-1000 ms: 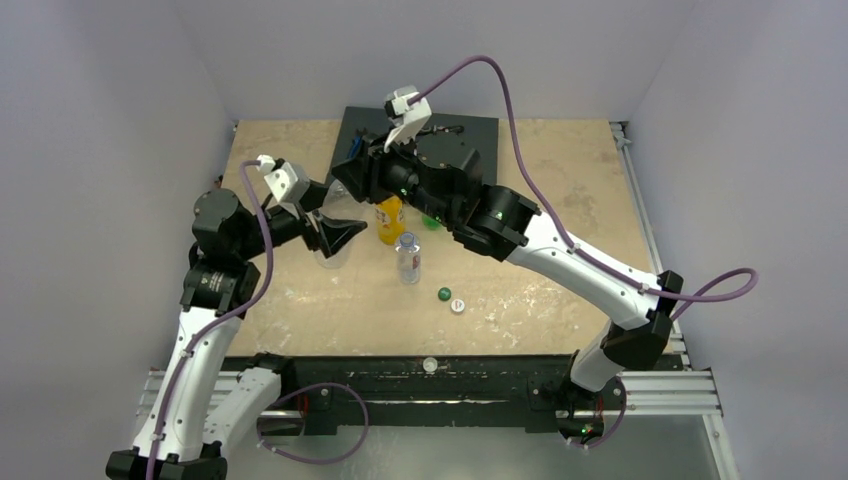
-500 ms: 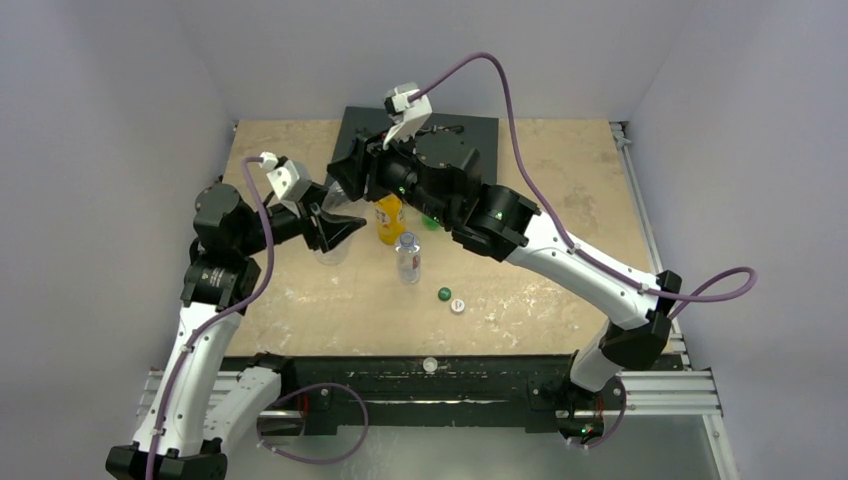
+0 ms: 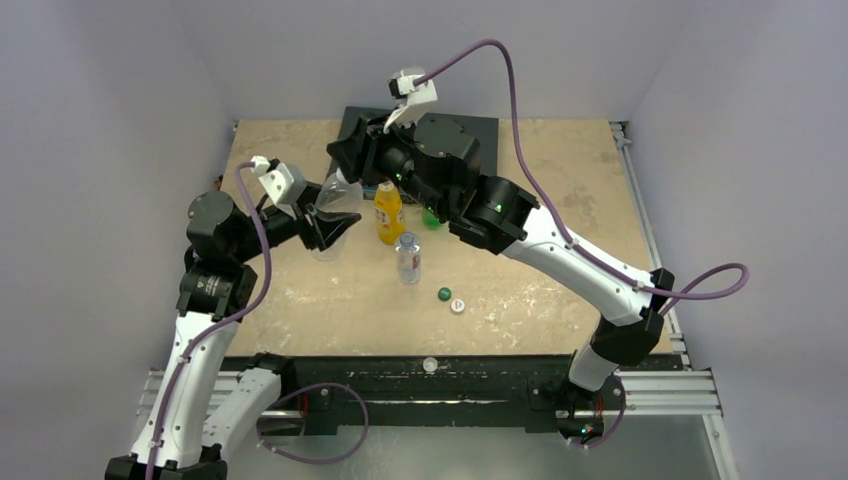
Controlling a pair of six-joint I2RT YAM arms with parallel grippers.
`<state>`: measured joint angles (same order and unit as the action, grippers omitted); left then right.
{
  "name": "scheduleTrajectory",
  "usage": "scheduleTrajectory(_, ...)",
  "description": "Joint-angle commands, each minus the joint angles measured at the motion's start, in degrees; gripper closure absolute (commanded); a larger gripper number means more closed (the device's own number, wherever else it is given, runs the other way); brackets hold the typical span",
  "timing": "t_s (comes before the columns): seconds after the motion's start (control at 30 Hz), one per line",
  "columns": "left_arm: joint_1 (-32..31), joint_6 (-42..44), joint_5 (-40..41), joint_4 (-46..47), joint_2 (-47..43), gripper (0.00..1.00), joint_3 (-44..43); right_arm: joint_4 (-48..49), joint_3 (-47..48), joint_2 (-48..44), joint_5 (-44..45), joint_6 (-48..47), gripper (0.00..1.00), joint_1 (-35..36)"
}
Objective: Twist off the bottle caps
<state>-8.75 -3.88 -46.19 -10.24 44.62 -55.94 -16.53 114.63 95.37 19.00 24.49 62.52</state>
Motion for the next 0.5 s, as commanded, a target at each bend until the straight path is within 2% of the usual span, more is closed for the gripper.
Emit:
scheduleTrajectory(0.0, -0.04, -1.15, 2.35, 2.68, 0.58, 0.67, -1.32, 1.32, 0.5, -0.42, 0.73, 0.41, 0.54, 0.15)
scheduleTrajectory(0.13, -0.04, -1.82, 3.14, 3.01, 1.16, 0.67, -1.33, 1.03, 0.66, -0.24, 0.22, 0.32, 0.46, 0.14)
scheduleTrajectory(0.47, -0.04, -4.21, 2.74, 4.87, 1.43, 0.67, -2.44, 2.71, -2.65, -0.96, -1.23, 0.11, 0.48, 0.14)
